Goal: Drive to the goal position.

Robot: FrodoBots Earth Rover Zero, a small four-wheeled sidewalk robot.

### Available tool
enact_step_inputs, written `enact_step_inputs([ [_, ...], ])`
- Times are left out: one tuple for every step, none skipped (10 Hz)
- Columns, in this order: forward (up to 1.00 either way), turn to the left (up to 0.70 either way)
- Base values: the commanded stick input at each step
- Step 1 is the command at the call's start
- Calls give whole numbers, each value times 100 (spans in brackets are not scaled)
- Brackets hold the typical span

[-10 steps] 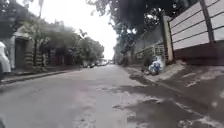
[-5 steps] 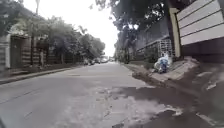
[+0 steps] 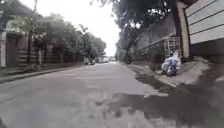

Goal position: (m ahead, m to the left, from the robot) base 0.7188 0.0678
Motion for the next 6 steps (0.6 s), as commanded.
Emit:
enact_step_inputs([
  [100,4],
  [100,4],
  [100,4],
  [100,4],
  [100,4],
  [100,4],
])
